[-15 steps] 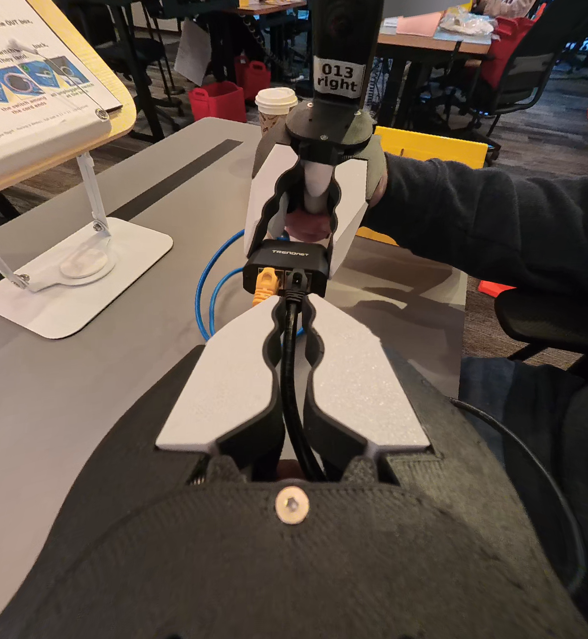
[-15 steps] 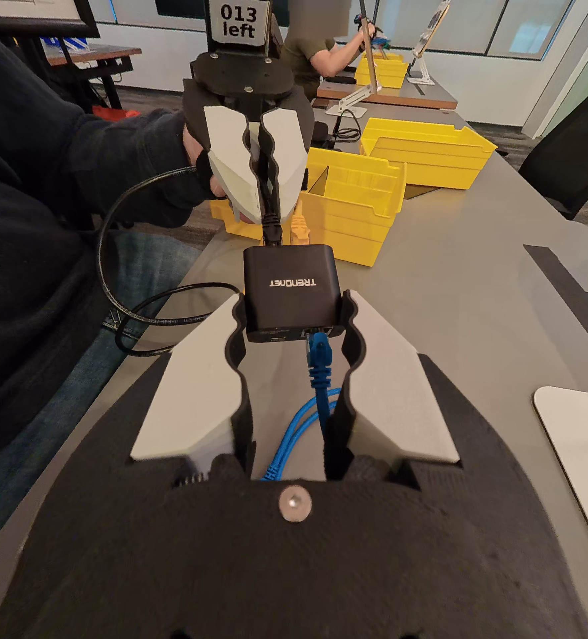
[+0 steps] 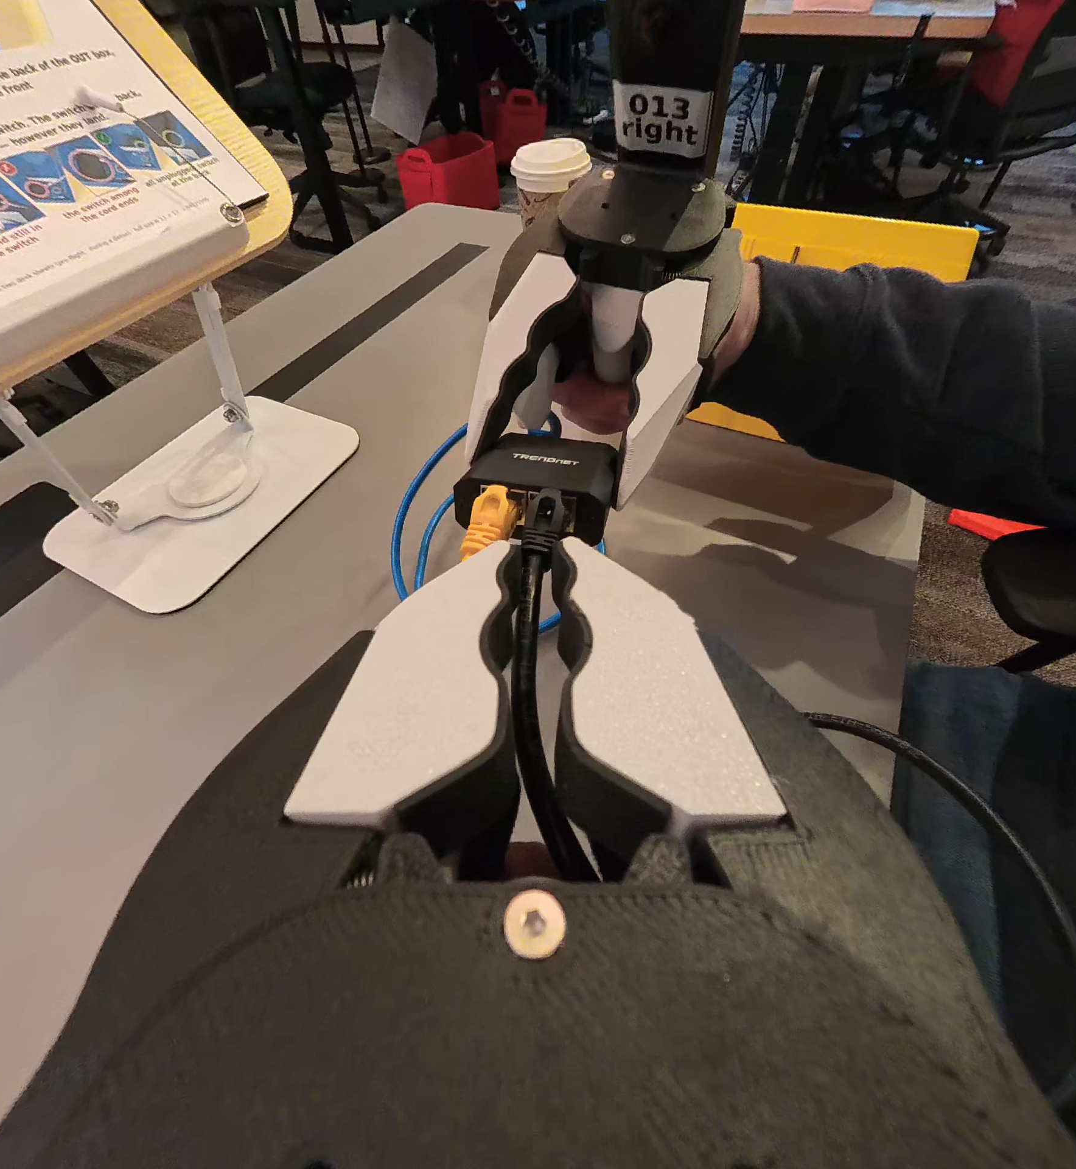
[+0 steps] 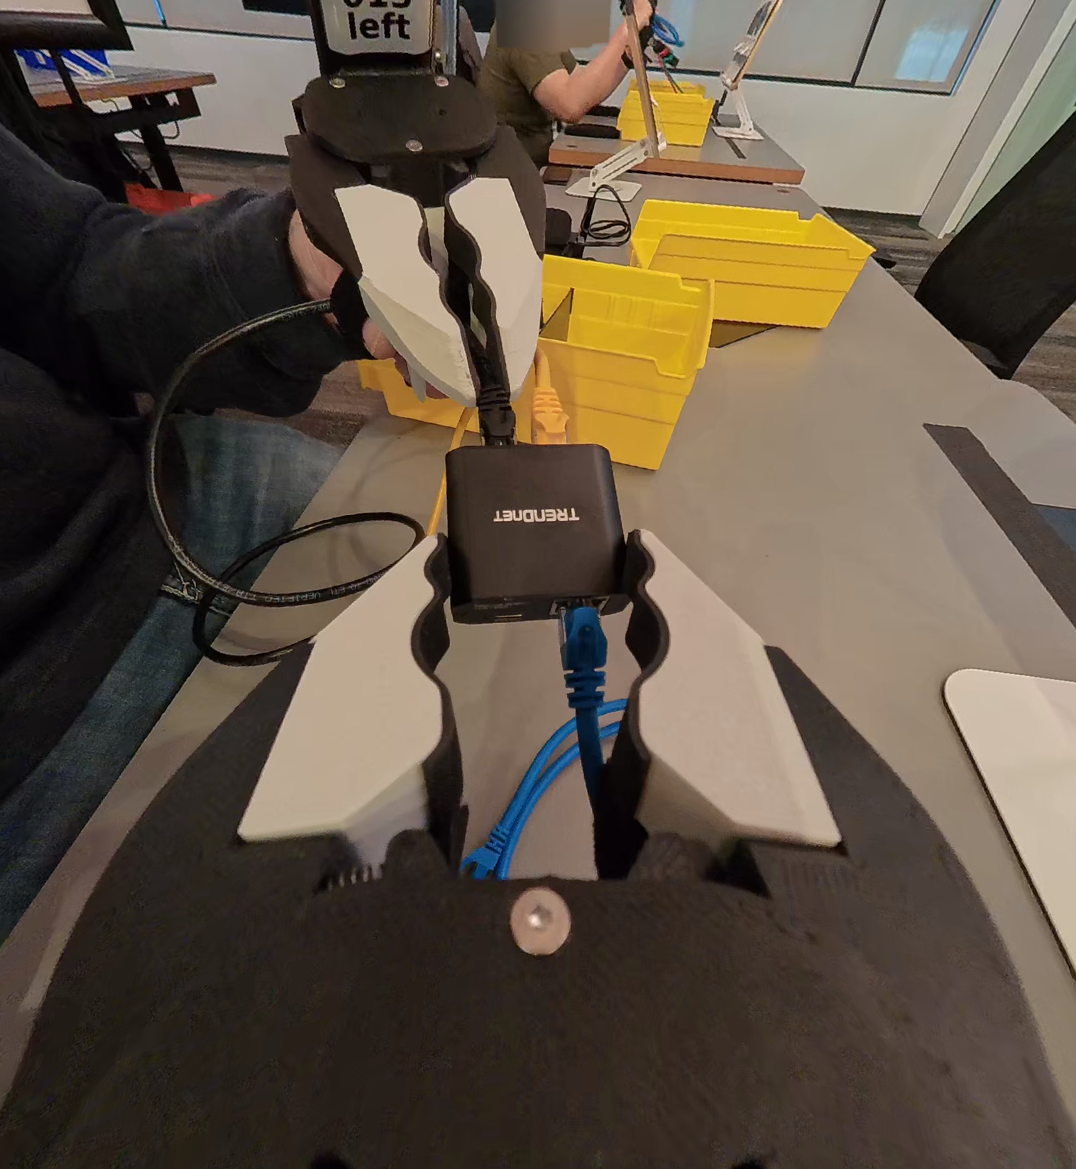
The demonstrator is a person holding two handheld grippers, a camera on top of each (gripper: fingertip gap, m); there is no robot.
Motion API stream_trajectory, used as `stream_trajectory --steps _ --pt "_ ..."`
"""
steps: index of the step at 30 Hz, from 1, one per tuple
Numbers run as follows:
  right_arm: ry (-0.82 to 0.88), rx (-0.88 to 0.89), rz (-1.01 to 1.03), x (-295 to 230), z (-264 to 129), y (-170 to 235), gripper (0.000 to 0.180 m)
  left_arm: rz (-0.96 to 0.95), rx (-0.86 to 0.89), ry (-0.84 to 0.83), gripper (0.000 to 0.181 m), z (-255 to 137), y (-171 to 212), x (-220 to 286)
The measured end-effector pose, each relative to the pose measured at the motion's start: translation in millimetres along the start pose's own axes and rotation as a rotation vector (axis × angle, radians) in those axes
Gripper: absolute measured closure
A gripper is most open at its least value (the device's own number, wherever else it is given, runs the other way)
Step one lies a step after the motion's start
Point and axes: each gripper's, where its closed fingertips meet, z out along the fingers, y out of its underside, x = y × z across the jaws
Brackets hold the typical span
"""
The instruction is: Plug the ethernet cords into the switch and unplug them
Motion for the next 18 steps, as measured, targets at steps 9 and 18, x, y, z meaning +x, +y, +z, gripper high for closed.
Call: stream_trajectory --steps 9,18 --pt "0.017 -0.009 0.003 2.0 -1.9 0.8 0.125 0.001 0.007 -0.014 0.172 2.5 -0.4 -2.0" --pt "0.022 -0.014 0.004 2.1 -2.3 0.3 0.125 -0.006 0.022 0.004 0.172 2.7 0.3 -2.7"
